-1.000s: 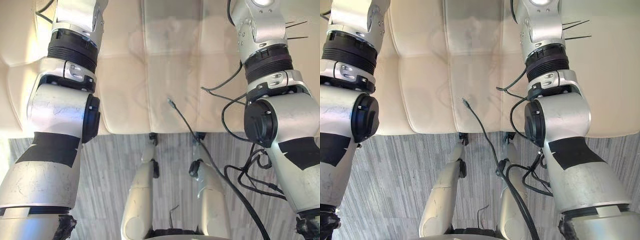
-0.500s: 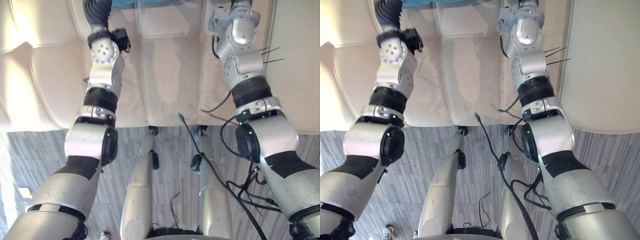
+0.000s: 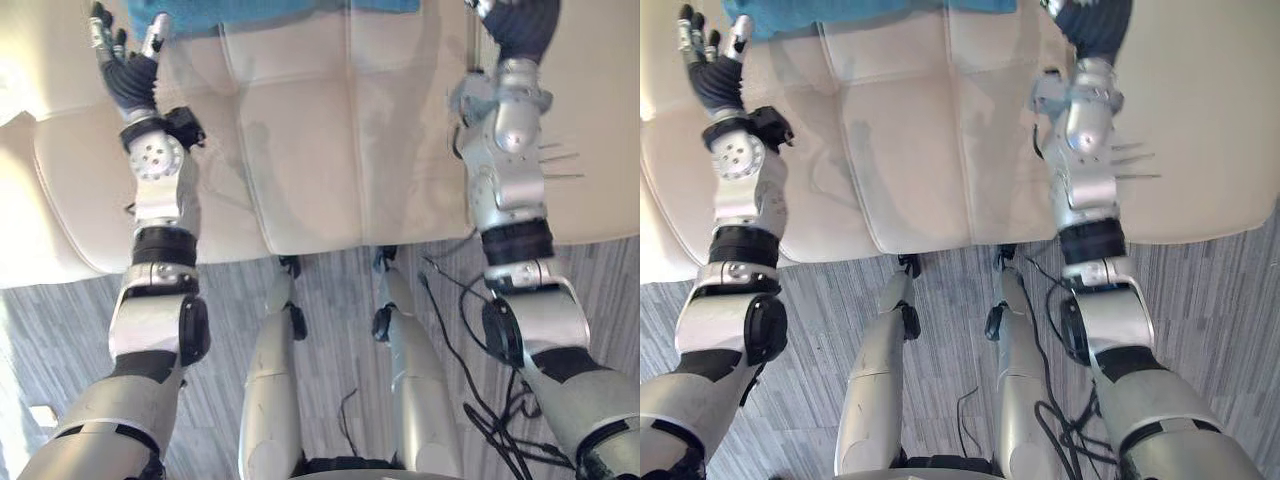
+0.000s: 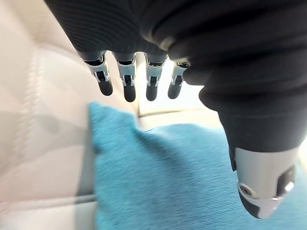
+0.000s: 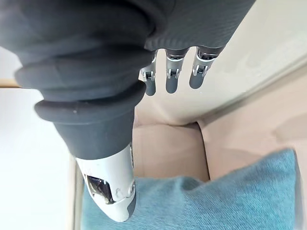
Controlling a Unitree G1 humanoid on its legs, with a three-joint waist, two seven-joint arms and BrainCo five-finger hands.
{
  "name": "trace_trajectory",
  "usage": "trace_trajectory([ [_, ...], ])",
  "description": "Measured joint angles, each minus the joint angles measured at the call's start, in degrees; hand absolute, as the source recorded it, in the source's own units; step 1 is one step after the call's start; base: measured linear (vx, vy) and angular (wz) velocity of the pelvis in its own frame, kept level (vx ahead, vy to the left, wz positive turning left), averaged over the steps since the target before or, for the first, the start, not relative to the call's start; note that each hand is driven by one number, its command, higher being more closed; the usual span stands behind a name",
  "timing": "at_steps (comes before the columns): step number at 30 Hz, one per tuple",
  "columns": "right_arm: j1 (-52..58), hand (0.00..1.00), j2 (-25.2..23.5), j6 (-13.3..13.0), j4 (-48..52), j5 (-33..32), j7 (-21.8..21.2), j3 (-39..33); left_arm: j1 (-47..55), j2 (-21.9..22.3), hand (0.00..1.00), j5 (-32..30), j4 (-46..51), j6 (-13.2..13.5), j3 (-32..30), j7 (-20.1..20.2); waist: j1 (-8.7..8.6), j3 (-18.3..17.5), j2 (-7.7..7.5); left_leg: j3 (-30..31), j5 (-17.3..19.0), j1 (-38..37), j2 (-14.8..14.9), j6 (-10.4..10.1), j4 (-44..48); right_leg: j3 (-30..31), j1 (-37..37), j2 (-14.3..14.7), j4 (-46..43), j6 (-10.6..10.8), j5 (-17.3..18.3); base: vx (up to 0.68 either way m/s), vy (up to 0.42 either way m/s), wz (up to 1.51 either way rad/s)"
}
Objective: Pick up cushions and gather them together orderly.
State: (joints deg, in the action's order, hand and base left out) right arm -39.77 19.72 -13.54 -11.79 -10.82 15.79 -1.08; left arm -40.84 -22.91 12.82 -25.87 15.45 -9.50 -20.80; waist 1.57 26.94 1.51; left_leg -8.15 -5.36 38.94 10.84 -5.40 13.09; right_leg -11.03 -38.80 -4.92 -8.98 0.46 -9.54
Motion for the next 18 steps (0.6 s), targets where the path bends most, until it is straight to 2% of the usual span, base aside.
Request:
trace_trajectory([
  [2,15.9,0.00,0.9,-1.3,6.6,1.8,-4.0,2.2,14.5,1.9,0.00,0.0,8.0,1.8,3.1,3.0,0.85,-1.1,-0.42,0.0,2.8,-4.9,0.1,-0.2,1.6,0.1,3.4,-0.7,-5.1,0.5,4.8,0.03,-0.036,0.05],
  [4,22.0,0.00,0.7,-1.5,6.8,2.8,-6.1,3.7,20.1,3.5,0.00,0.0,9.6,2.1,5.1,4.6,0.94,-1.1,-0.42,0.0,3.2,-7.8,-0.2,-0.1,1.5,-0.2,5.6,-1.1,-6.6,0.6,6.4,0.06,-0.022,0.17],
  [5,30.4,0.00,-0.8,-1.3,5.5,4.9,-9.2,5.2,28.3,6.8,0.00,0.0,9.4,1.9,8.0,7.8,1.04,-2.7,-0.53,0.1,3.5,-11.3,-1.0,-0.1,0.7,-0.3,8.1,-1.8,-8.5,0.9,8.3,0.08,-0.017,0.20],
  [7,34.5,0.00,-2.3,-1.3,2.4,6.4,-11.2,6.0,33.5,8.6,0.00,0.0,8.1,1.9,9.8,9.9,0.96,-5.2,-0.80,0.1,3.9,-12.7,-1.4,-0.3,0.0,-0.4,9.0,-2.1,-8.9,0.9,9.1,0.08,-0.006,0.11],
  [8,37.7,0.00,-3.9,-1.2,-4.9,8.6,-13.2,6.2,37.6,10.0,0.00,0.0,3.4,1.5,11.8,13.0,0.75,-7.7,-0.94,0.1,3.9,-15.8,-1.8,-0.3,-1.6,-0.4,11.3,-2.3,-8.6,1.4,9.8,0.08,0.001,0.06],
  [10,39.4,0.00,-5.0,-0.3,-15.1,11.7,-15.0,6.0,40.2,11.1,0.00,0.0,-4.0,0.7,12.4,16.3,0.53,-11.0,-0.98,0.0,3.9,-19.1,-2.0,-0.3,-3.4,-0.4,14.4,-2.1,-6.9,1.6,10.1,0.09,0.005,0.00],
  [14,41.3,0.00,-7.1,1.7,-32.1,16.1,-15.9,0.9,42.8,11.7,0.00,-3.3,-20.0,-1.6,9.7,18.6,-0.90,-15.0,-1.08,-1.0,4.0,-28.0,-2.5,-0.3,-7.6,0.2,23.1,-1.3,-1.9,2.4,9.5,0.10,0.030,-0.12],
  [18,44.2,0.00,-6.5,2.8,-37.1,16.2,-15.9,-3.9,46.1,11.7,0.00,-6.3,-24.3,-2.7,6.4,19.0,-1.01,-18.1,-1.11,-3.3,4.2,-33.9,-3.2,-0.2,-10.8,2.0,28.1,-1.1,2.7,3.7,7.9,0.08,0.058,-0.29],
])
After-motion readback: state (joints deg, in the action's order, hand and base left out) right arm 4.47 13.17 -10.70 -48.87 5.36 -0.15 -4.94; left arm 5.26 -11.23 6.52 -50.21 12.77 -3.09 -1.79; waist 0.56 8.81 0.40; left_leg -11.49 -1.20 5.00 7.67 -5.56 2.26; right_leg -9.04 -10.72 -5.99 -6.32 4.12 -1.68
